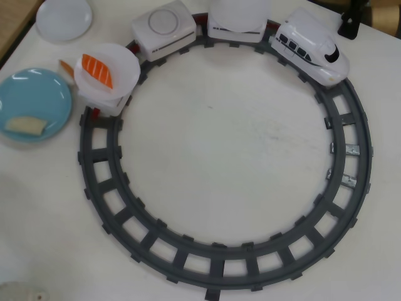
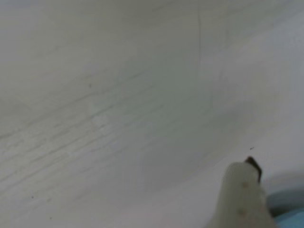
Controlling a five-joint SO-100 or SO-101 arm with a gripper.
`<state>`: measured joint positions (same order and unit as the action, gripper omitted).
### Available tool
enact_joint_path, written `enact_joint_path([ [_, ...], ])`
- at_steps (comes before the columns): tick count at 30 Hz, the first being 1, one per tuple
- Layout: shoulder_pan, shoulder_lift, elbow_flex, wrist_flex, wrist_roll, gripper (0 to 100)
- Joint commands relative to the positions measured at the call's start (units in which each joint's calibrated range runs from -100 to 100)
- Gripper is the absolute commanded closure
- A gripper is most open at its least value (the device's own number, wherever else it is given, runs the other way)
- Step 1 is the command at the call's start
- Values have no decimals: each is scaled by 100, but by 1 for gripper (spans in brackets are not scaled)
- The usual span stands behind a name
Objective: Pick up the sushi from the Shinkansen and put it on the blue dish
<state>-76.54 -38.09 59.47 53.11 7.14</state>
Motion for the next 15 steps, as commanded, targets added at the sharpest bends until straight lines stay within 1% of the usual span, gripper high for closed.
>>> enact_joint_path([
  [1, 5, -78, -14, -84, -39, 82],
  [9, 137, -86, -104, -84, -39, 82],
  [13, 621, -86, -537, -75, -118, 82],
  [15, 841, -78, -906, 103, -154, 82],
])
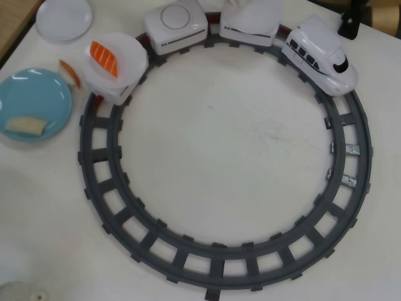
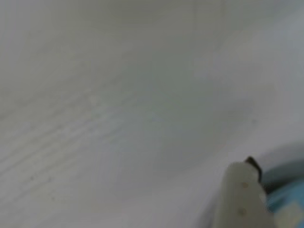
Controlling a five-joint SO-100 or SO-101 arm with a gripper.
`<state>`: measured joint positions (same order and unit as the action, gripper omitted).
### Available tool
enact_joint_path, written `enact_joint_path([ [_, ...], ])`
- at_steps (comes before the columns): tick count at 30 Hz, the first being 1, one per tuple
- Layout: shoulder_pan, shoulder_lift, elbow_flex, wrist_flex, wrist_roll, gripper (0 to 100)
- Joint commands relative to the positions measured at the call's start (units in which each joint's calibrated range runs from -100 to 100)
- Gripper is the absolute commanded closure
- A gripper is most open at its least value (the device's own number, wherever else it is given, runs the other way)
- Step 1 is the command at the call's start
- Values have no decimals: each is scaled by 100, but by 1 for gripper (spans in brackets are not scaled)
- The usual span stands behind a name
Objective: Pick up the sushi from the Shinkansen and put it on the blue dish
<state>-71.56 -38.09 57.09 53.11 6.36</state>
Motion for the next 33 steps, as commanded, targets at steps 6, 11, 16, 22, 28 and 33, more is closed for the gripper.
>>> enact_joint_path([
  [6, 342, -78, -1200, 604, -87, 80],
  [11, 342, -78, -885, 579, -87, 80],
  [16, 342, -86, -714, 579, -87, 80],
  [22, 334, -86, -290, 154, -82, 80],
  [28, 25, -161, 98, -109, -87, 80],
  [33, -36, -94, 116, -135, -87, 80],
])
